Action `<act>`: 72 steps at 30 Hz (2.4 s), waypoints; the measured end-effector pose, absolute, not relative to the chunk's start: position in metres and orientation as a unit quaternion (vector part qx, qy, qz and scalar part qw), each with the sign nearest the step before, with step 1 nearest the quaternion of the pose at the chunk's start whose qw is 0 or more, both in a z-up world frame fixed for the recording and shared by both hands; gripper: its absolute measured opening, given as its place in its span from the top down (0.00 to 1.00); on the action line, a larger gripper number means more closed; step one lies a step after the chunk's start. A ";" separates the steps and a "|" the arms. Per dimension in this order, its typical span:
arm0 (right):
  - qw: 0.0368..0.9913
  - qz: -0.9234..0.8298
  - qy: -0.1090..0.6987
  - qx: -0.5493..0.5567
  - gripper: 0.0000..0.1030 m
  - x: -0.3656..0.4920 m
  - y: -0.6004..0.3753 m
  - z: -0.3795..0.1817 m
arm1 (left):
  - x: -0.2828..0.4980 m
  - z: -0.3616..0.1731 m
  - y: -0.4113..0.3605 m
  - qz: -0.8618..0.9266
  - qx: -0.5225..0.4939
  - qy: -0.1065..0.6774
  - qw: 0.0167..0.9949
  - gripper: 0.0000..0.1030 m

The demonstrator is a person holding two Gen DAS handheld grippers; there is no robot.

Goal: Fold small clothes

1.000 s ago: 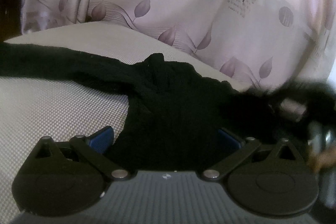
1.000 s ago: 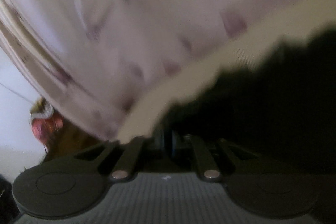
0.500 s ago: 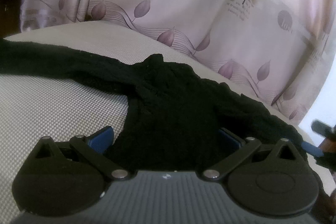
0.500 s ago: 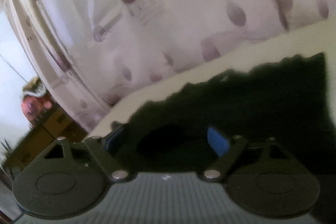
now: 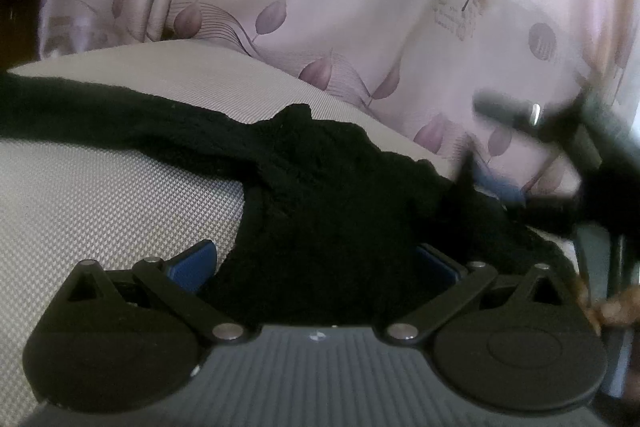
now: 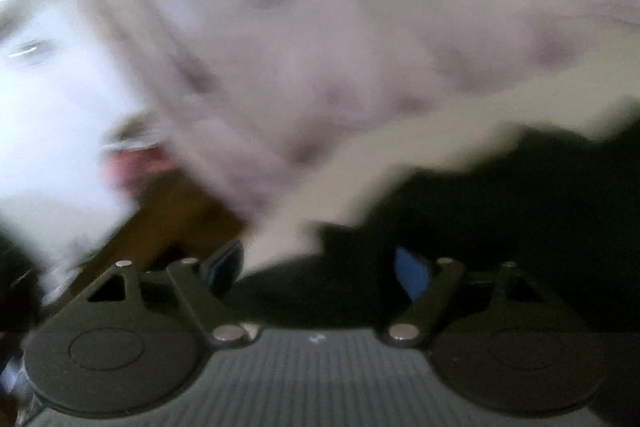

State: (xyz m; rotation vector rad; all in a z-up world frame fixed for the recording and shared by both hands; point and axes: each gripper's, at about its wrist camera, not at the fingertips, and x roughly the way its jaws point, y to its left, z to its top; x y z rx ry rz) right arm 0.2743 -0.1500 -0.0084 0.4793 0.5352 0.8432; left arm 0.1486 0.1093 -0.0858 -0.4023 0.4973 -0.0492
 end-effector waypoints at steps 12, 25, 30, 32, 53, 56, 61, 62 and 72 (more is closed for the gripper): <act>0.884 0.307 0.240 0.259 0.20 0.173 -0.255 -0.022 | 0.112 -0.058 0.142 -0.028 -0.168 0.226 0.959 0.01; 0.916 0.223 0.263 0.207 0.17 0.136 -0.292 -0.047 | 0.054 -0.064 0.307 0.127 -0.265 0.249 0.923 0.19; 0.918 0.217 0.262 0.207 0.16 0.135 -0.292 -0.049 | 0.068 -0.061 0.343 0.125 -0.297 0.245 0.914 0.14; 0.918 0.211 0.259 0.214 0.16 0.134 -0.294 -0.049 | 0.078 -0.061 0.354 0.124 -0.307 0.252 0.909 0.13; 0.904 0.207 0.238 0.289 0.15 0.130 -0.316 -0.057 | 0.129 -0.063 0.387 0.163 -0.377 0.219 0.885 0.93; 0.899 0.204 0.230 0.313 0.15 0.130 -0.324 -0.058 | 0.135 -0.030 0.356 0.147 -0.333 0.195 0.910 0.93; 0.895 0.199 0.218 0.335 0.15 0.128 -0.330 -0.060 | 0.160 0.040 0.274 0.077 -0.269 0.157 0.947 0.93; 0.895 0.198 0.213 0.337 0.15 0.126 -0.331 -0.060 | 0.167 0.055 0.256 0.056 -0.266 0.152 0.950 0.93; 0.879 0.196 0.172 0.400 0.09 0.117 -0.354 -0.068 | 0.229 0.115 0.013 -0.178 -0.196 0.163 0.950 0.93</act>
